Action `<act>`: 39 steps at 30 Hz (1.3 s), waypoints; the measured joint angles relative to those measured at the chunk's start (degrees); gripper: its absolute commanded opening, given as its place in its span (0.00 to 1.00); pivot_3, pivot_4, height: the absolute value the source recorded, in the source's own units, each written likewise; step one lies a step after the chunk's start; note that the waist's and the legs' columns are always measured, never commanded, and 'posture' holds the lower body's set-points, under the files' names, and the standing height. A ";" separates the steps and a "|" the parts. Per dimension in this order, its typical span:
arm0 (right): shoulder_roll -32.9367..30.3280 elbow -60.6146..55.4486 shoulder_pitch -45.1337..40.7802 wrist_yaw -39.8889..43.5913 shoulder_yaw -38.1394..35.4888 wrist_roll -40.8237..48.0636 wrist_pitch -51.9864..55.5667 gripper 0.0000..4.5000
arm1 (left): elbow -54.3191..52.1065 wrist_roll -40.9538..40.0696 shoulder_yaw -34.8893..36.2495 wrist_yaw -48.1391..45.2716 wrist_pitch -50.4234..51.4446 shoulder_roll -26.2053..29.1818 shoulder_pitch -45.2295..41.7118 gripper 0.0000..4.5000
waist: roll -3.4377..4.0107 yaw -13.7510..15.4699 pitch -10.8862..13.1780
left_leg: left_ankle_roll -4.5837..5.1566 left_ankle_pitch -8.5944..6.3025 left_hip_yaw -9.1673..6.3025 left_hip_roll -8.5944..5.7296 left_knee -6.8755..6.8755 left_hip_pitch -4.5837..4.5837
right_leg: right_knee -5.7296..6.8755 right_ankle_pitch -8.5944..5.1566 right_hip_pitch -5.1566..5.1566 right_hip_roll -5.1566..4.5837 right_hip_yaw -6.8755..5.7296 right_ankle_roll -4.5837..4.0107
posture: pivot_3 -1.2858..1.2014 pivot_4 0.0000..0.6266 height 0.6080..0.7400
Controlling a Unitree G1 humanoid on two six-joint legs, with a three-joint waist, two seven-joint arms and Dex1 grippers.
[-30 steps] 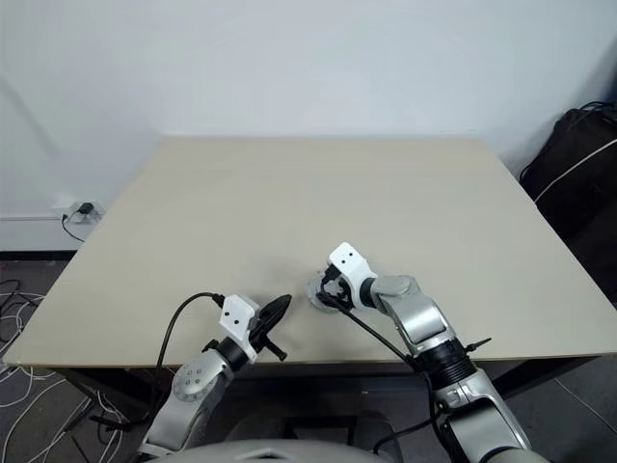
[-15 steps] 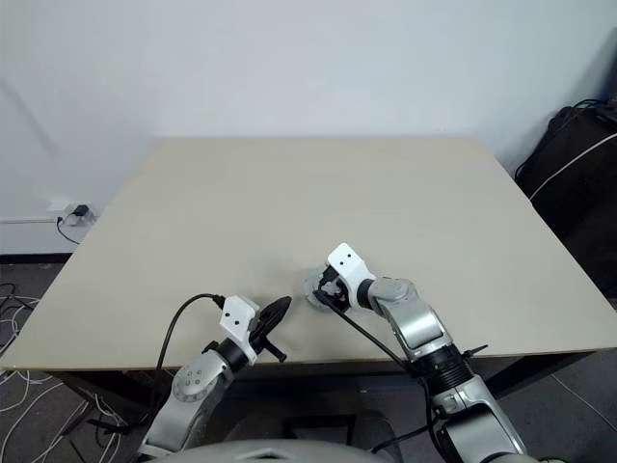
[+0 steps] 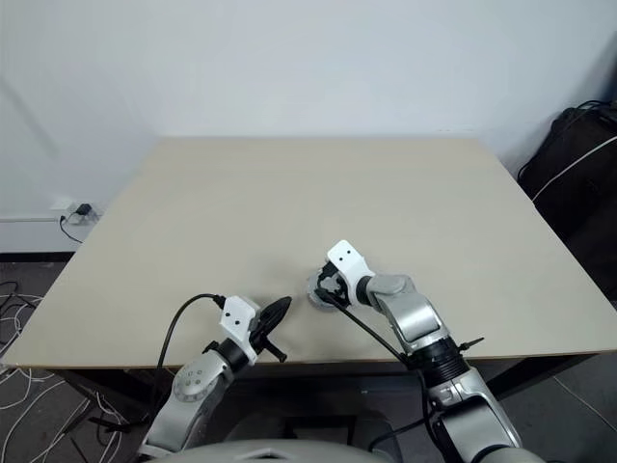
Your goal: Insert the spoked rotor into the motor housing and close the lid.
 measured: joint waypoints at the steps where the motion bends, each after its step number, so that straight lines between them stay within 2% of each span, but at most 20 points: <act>1: 0.02 0.00 -0.05 -0.07 0.07 -0.02 0.07 0.71 | 0.00 0.00 -0.01 0.02 -0.01 -0.01 0.00 0.00 | 0.00 -0.01 0.00 | 0.00 0.00 0.00 0.00 0.00 0.00 | 0.00 0.00 0.00 -0.01 0.00 0.00 | 0.52 0.00 1.00; 12: -2.05 0.18 -0.69 1.71 3.36 -2.20 -3.36 0.71 | 0.00 0.10 -0.03 0.10 -0.11 -0.50 -0.05 0.00 | 0.01 -0.09 -0.01 | 0.00 0.00 0.00 -0.01 0.00 0.00 | -0.01 0.00 0.00 0.01 -0.02 0.01 | 0.52 0.00 1.00; 22: -0.45 0.23 -1.05 0.33 2.22 -2.13 0.35 0.71 | 0.09 -0.04 1.01 1.81 2.25 -1.47 -0.66 0.00 | 0.04 -0.05 -0.04 | -0.01 0.00 0.00 0.00 0.00 0.08 | 0.00 -0.04 0.06 -0.01 -0.02 0.09 | 0.52 0.00 1.00; 26: -0.39 0.24 -1.09 0.15 2.18 -2.13 0.54 0.71 | 0.60 0.95 3.52 7.47 7.94 -3.54 -4.49 0.00 | 0.02 0.02 -0.04 | -0.03 0.02 -0.01 -0.01 0.00 0.11 | 0.02 -0.03 0.10 0.05 -0.02 0.16 | 0.52 0.00 1.00; 29: -0.34 0.25 -1.16 0.14 2.18 -2.12 0.68 0.71 | 0.59 -1.32 5.36 8.88 15.12 -4.77 -7.97 0.00 | 0.00 -0.03 -0.06 | -0.03 0.03 -0.01 -0.03 0.00 0.13 | 0.02 0.03 0.13 0.21 -0.03 0.08 | 0.52 0.00 1.00; 34: -0.20 0.31 -1.45 0.14 2.22 -2.10 1.17 0.71 | 1.15 -8.49 9.34 7.93 33.35 -4.80 -15.05 0.00 | -0.03 -0.29 -0.05 | -0.02 0.05 -0.04 -0.07 0.00 0.14 | 0.04 -0.04 0.17 0.31 -0.04 0.21 | 0.52 0.00 1.00; 39: -0.15 0.23 -1.50 0.15 2.26 -1.94 1.33 0.71 | 4.73 -14.34 11.61 3.33 43.81 -3.28 -21.05 0.00 | -0.04 -0.52 -0.04 | -0.04 0.07 -0.06 -0.11 0.00 0.14 | 0.03 0.03 0.19 0.35 0.02 0.10 | 0.52 0.00 1.00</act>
